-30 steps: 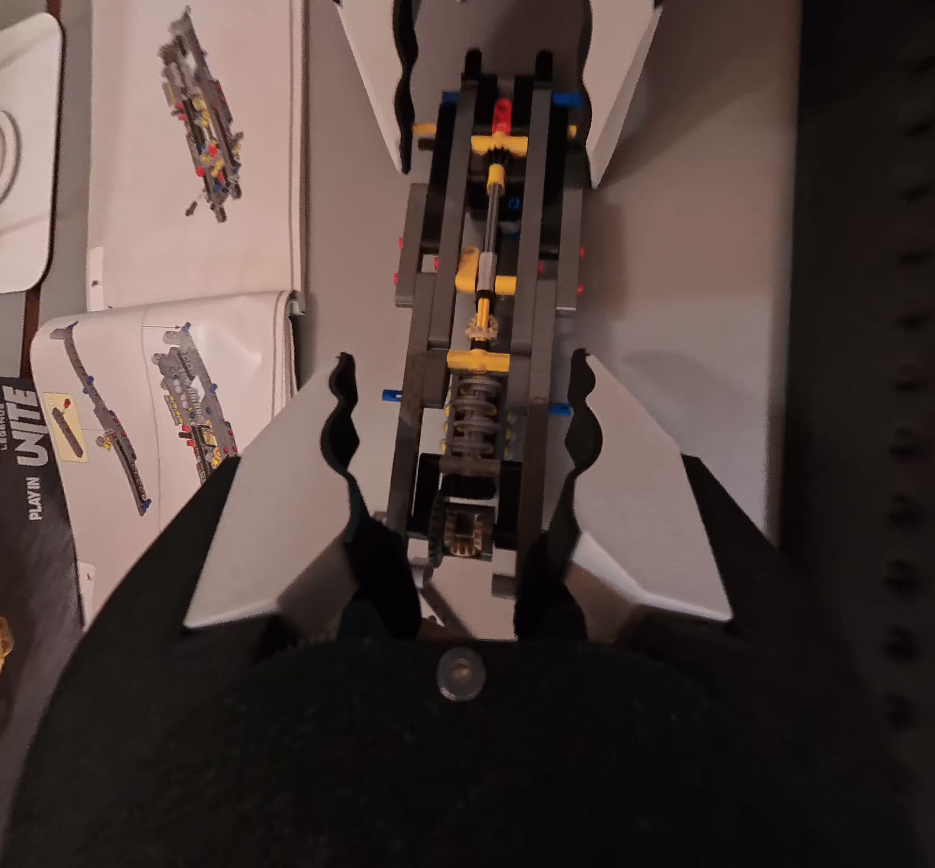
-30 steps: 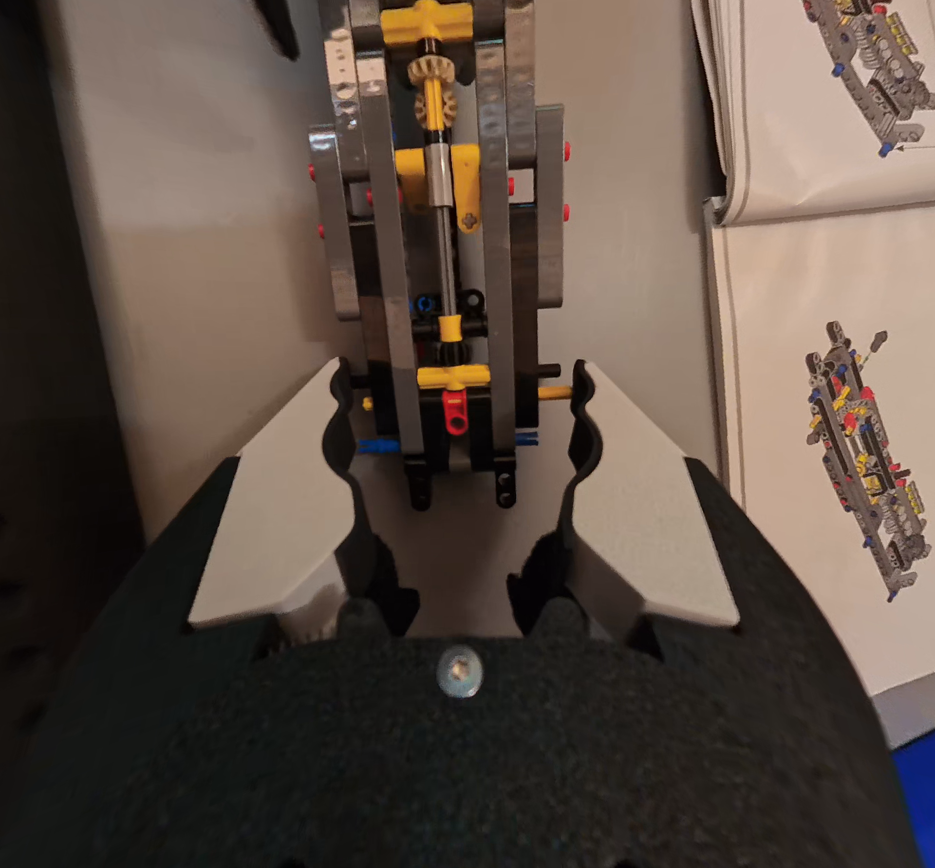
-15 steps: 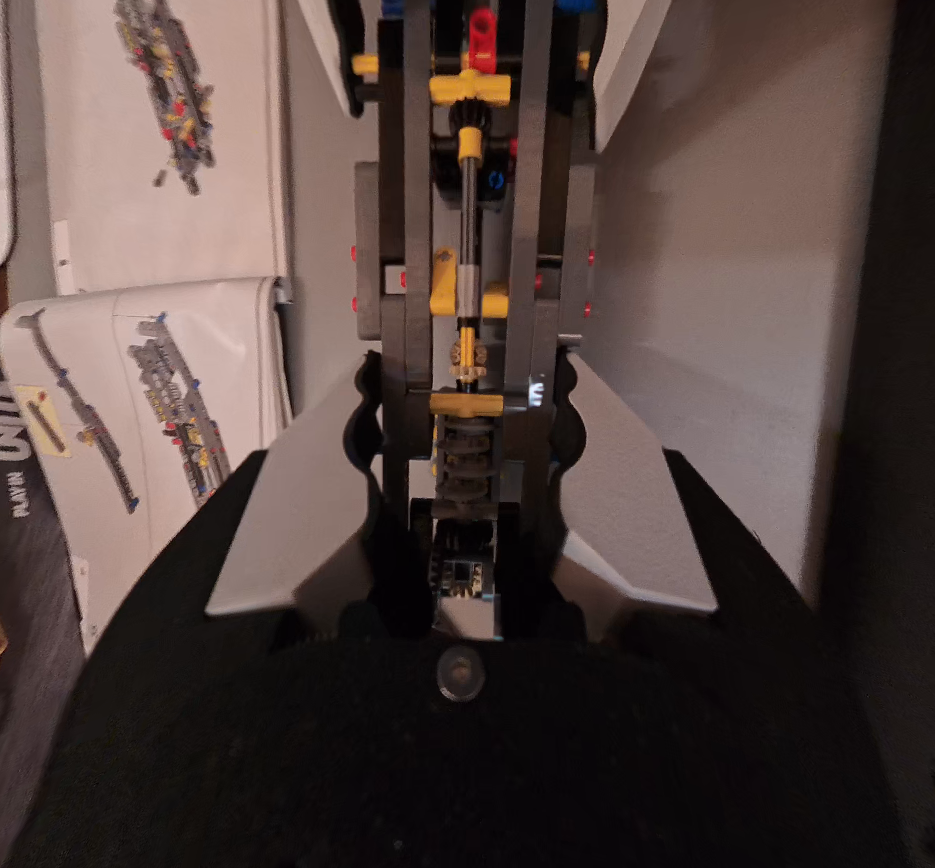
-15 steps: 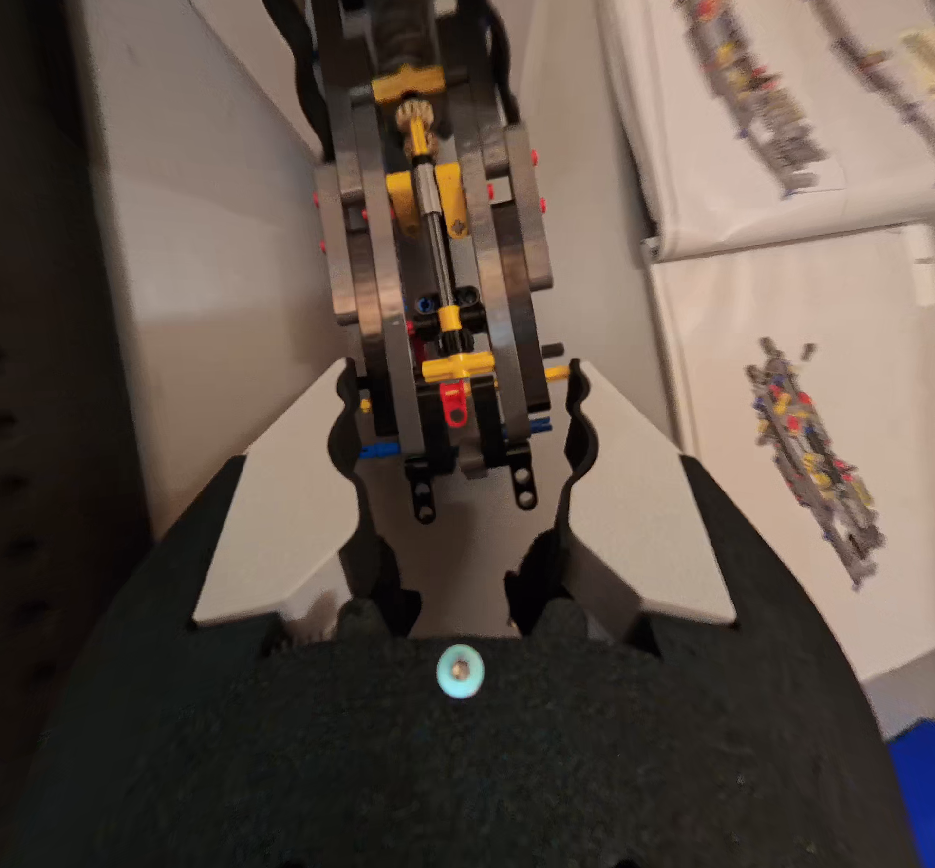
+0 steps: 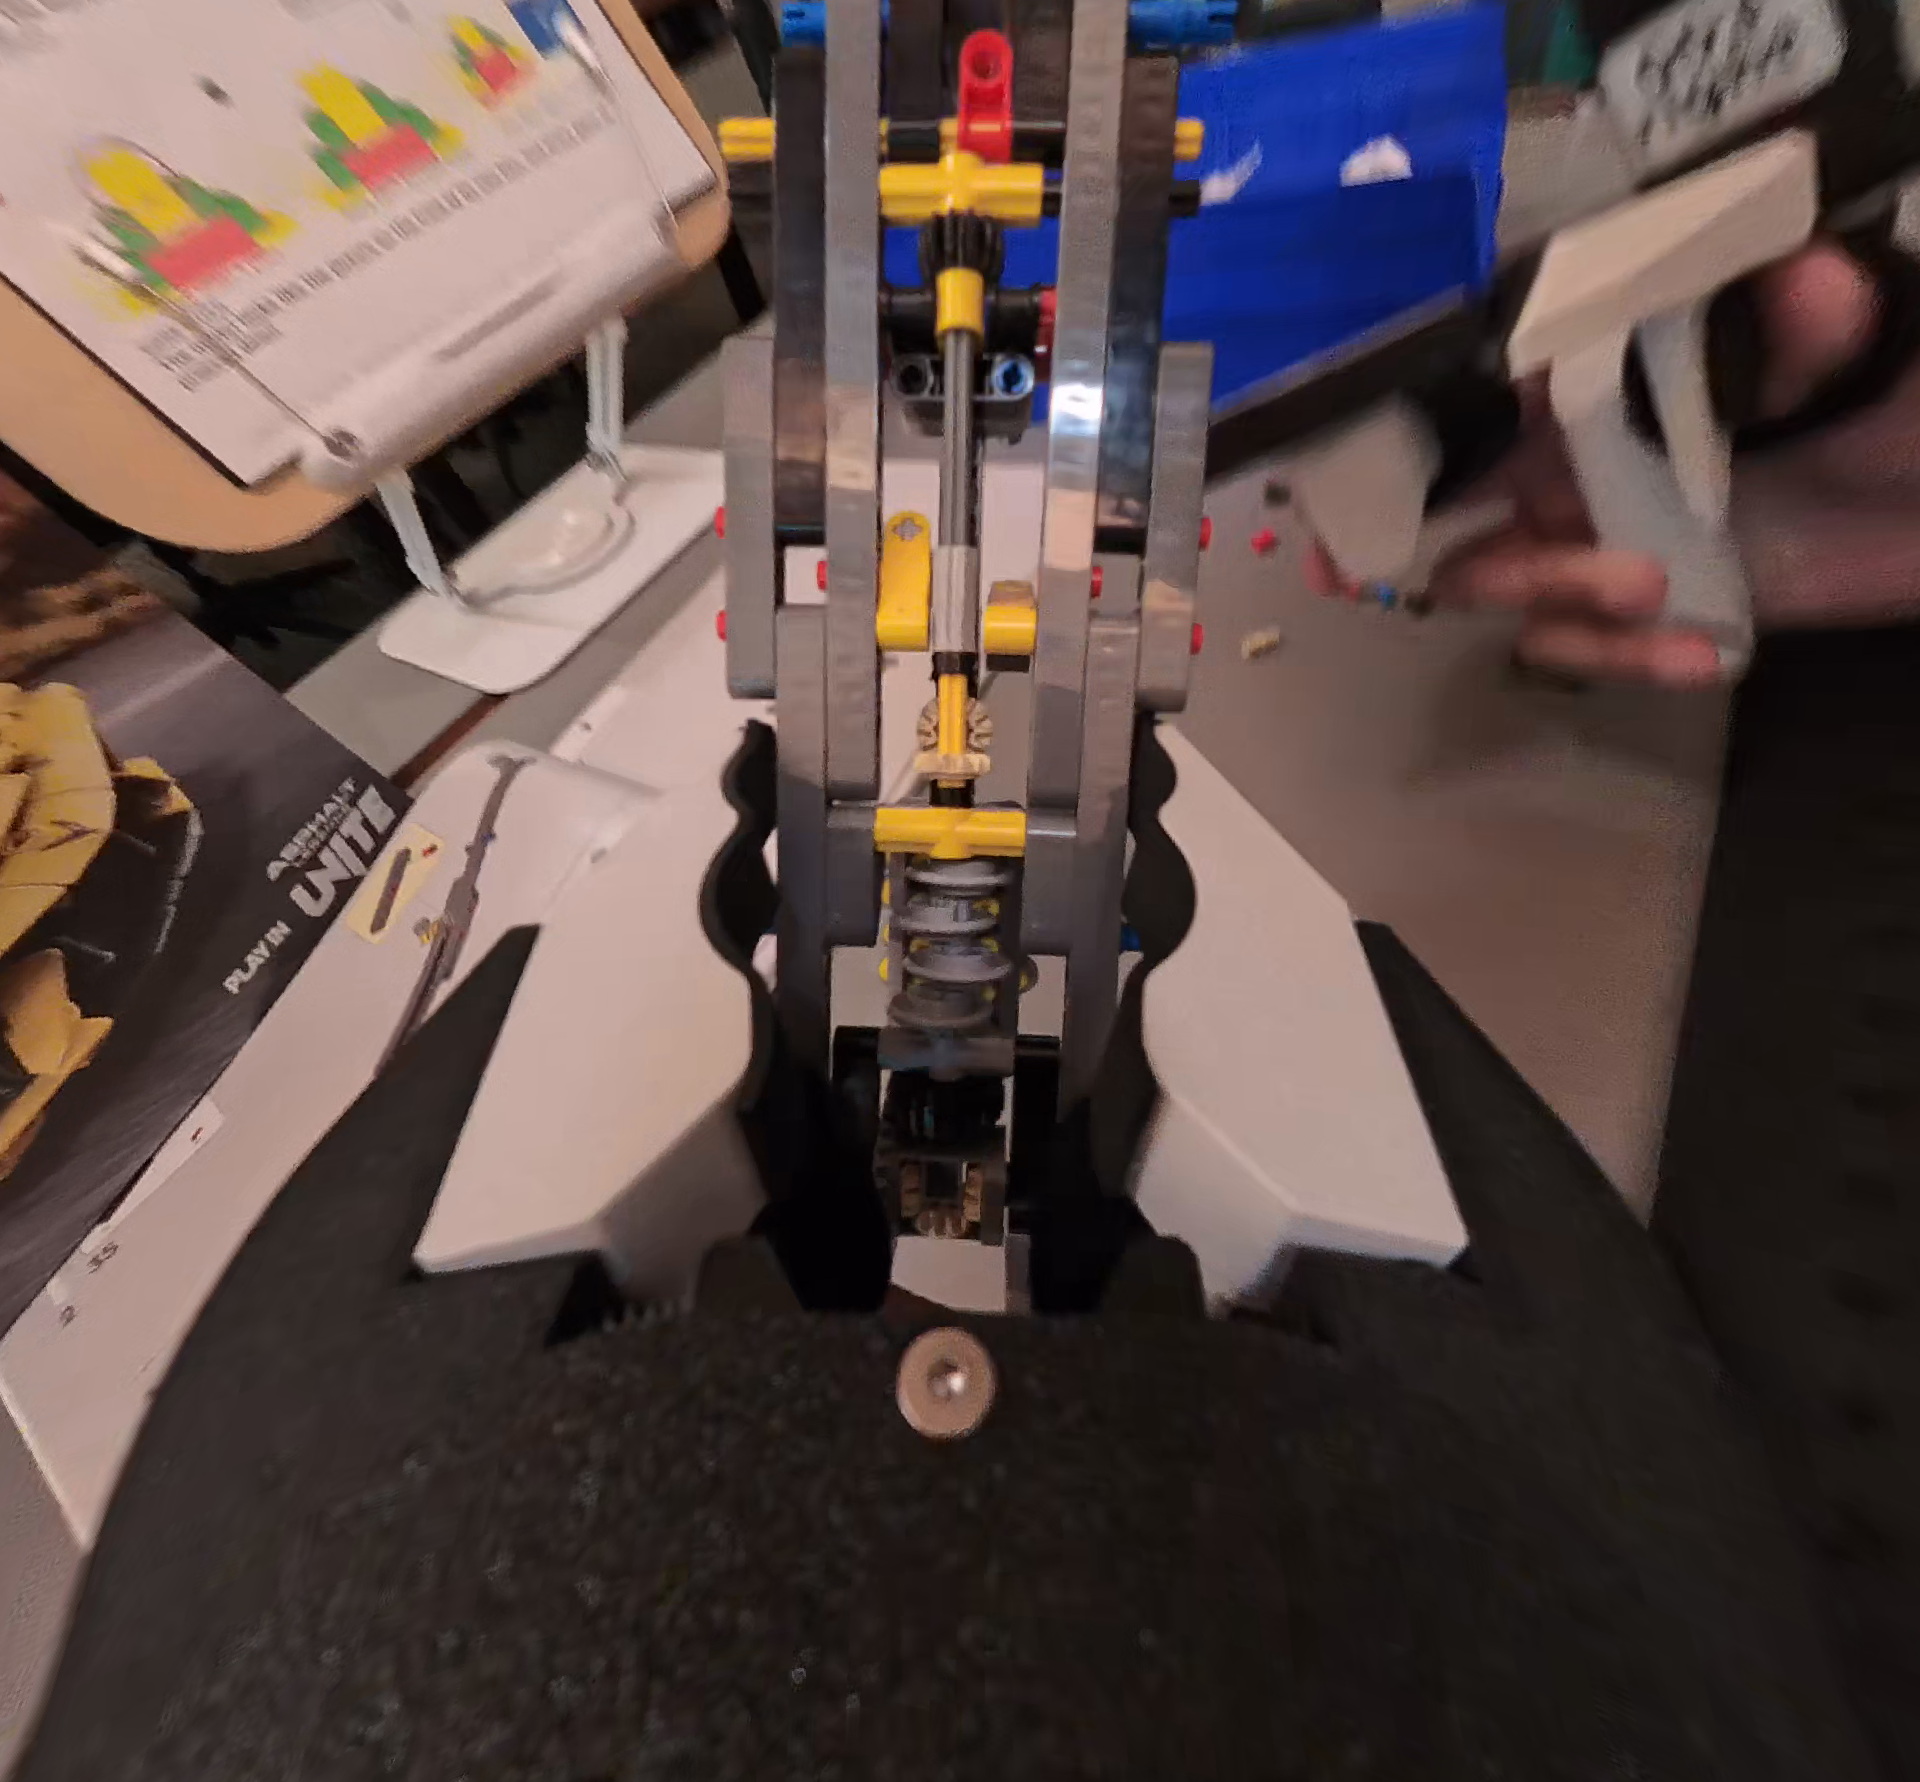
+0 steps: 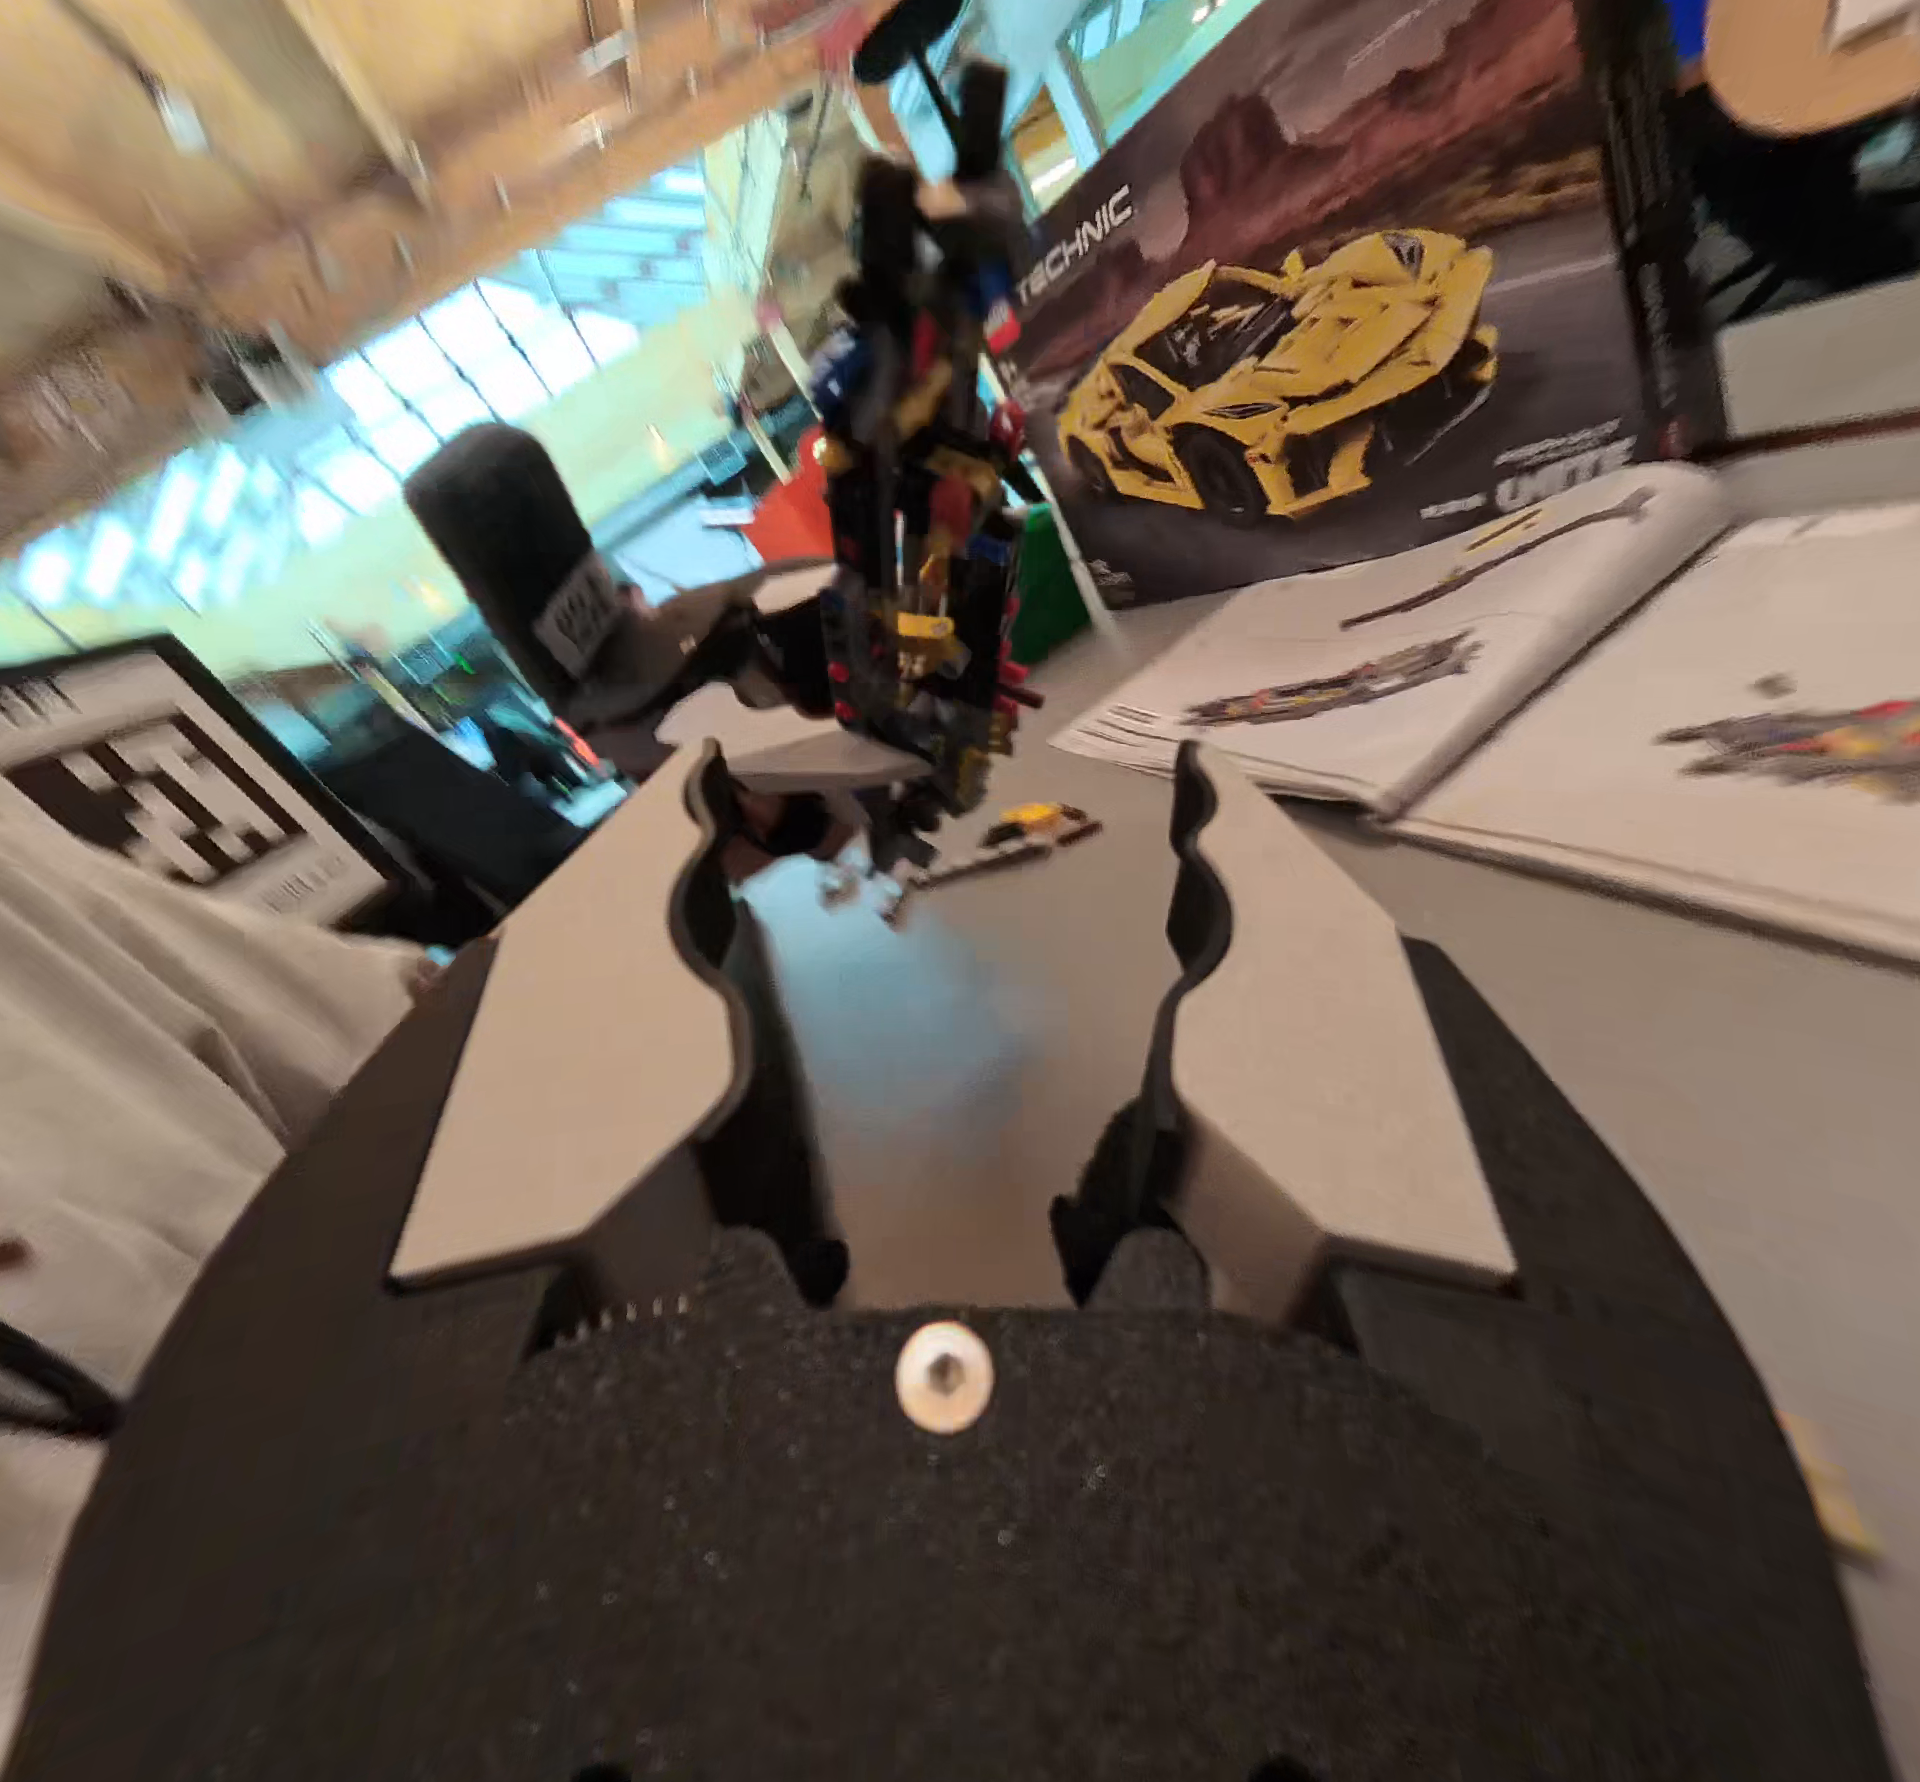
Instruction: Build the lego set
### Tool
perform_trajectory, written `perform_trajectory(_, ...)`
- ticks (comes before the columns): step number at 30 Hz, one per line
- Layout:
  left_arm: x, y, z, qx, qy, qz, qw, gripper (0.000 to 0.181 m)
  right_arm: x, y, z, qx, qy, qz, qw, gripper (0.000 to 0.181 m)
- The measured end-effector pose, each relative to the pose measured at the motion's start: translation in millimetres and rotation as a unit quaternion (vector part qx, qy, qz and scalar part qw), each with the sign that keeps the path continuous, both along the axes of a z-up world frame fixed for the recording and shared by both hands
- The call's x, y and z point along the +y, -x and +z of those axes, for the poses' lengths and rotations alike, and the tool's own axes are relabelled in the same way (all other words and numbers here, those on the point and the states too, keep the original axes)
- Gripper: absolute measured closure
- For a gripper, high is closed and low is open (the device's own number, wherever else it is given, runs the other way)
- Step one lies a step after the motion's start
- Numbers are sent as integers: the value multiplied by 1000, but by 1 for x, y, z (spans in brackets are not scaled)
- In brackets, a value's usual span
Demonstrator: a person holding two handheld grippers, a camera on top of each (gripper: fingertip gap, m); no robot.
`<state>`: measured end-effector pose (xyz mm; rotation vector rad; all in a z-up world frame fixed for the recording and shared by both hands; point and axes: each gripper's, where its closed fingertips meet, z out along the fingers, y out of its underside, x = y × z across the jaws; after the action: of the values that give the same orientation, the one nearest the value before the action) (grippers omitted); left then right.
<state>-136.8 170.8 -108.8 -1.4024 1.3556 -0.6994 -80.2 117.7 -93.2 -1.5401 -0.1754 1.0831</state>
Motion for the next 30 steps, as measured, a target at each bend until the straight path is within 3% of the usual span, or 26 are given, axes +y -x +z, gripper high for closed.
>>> perform_trajectory(4, -2, -13, 18, -43, -21, 58, 997, 116, 14, 31, 34, 87, -25, -14, 996, 107)
perform_trajectory(8, -12, -23, 13, -41, -30, 82, 995, 116, 28, 27, 48, 53, -45, -67, 995, 158)
perform_trajectory(11, -13, -23, 7, -23, -59, 100, 993, 116, 32, 21, 40, 45, -5, -70, 997, 175)
perform_trajectory(13, -18, -22, 1, 2, -54, 82, 995, 118, 35, 20, 33, 34, 11, -66, 997, 176)
perform_trajectory(16, -26, -16, 10, -10, 18, 56, 998, 113, 37, 18, 29, 25, 16, -62, 998, 176)
perform_trajectory(19, -21, -12, 33, -34, 67, 63, 995, 112, 38, 23, 33, 10, 1, -57, 998, 176)
perform_trajectory(24, -11, -14, 80, -77, 34, 89, 992, 99, 43, 29, 27, -69, -6, -86, 994, 176)
perform_trajectory(30, -13, -39, 56, -13, 65, 75, 995, 88, 44, 45, 19, -128, -7, -102, 987, 176)
